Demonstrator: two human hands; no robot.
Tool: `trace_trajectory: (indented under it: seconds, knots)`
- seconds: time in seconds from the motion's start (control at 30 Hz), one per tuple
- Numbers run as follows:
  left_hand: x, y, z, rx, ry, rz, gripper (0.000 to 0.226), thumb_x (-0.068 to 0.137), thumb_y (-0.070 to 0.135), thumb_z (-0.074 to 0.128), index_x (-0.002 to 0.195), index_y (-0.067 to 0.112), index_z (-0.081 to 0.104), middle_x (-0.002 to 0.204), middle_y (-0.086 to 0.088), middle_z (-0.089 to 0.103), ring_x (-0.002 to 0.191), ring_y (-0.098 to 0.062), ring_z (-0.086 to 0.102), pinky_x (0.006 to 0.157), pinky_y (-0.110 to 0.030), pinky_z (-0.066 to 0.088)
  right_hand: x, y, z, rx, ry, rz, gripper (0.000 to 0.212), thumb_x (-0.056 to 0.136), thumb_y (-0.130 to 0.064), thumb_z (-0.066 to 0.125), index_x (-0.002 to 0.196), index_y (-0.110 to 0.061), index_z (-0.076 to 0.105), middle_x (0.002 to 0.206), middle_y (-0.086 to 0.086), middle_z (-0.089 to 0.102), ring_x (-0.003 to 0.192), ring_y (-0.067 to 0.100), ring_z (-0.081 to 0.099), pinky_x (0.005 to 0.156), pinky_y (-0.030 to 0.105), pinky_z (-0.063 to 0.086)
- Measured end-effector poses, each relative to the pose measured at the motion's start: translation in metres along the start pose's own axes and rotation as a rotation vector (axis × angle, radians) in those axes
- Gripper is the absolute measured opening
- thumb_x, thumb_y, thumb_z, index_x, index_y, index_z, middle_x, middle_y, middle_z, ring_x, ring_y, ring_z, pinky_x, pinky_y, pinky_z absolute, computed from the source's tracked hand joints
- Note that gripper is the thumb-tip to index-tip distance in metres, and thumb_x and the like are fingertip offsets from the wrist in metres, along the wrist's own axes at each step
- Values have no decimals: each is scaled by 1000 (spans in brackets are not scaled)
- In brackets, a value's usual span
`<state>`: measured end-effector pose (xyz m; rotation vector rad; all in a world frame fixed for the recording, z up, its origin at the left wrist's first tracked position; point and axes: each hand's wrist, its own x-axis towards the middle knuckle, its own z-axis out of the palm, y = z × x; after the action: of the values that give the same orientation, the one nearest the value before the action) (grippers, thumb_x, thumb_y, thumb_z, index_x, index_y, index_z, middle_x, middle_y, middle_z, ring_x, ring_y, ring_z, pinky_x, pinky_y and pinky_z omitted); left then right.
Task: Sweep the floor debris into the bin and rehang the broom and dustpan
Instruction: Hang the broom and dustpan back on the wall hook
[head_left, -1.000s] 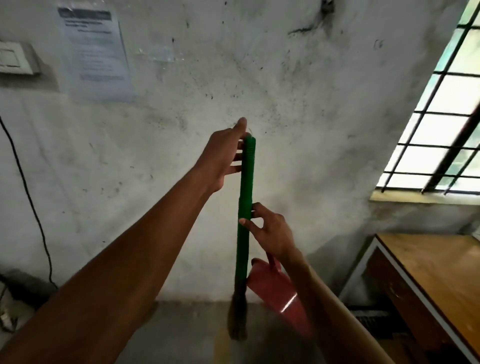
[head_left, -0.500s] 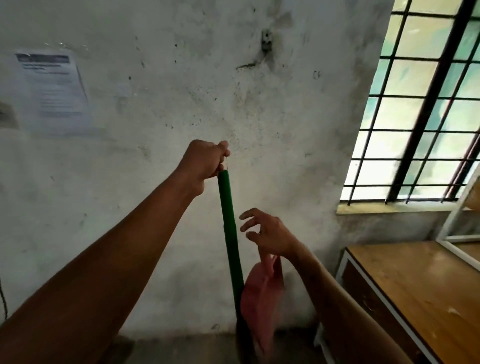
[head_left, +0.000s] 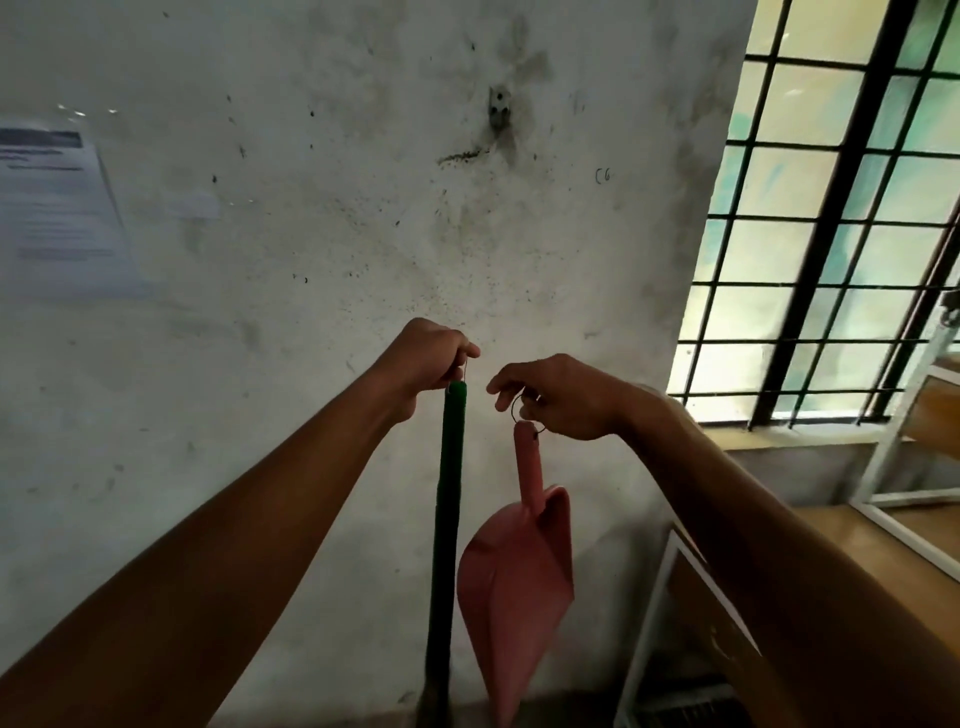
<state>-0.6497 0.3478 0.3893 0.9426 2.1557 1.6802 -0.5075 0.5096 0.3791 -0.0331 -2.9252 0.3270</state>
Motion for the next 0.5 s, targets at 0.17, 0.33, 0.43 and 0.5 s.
trace_trajectory:
  seconds: [0.17, 0.33, 0.43, 0.5]
  knots:
    - [41, -1, 1, 25, -40, 56, 28, 100, 6, 52, 95, 8, 79, 83, -9, 68, 75, -16, 65, 82, -33, 61, 27, 7, -21, -165, 7, -31, 43, 95, 5, 61, 130, -20, 71, 114, -8, 76, 94, 6, 71, 89, 33, 59]
    - [93, -2, -1, 107, -112, 131, 22, 99, 11, 60, 90, 11, 81, 85, -10, 74, 74, -16, 67, 79, -31, 62, 59, 22, -42, -309, 83, -76, 34, 92, 4, 69, 119, -16, 77, 106, -2, 78, 91, 6, 73, 88, 27, 58]
    - [129, 0, -3, 148, -136, 180, 18, 96, 14, 65, 89, 12, 81, 86, -12, 76, 72, -16, 68, 80, -34, 63, 82, 37, -57, -397, 120, -102, 36, 90, 6, 70, 114, -19, 80, 100, -3, 76, 90, 8, 71, 85, 27, 57]
    - [149, 4, -5, 149, -150, 202, 17, 95, 14, 66, 88, 11, 81, 81, -11, 74, 71, -16, 67, 78, -34, 62, 92, 45, -69, -430, 139, -114, 41, 87, 9, 70, 110, -23, 81, 99, -4, 74, 89, 8, 71, 84, 30, 57]
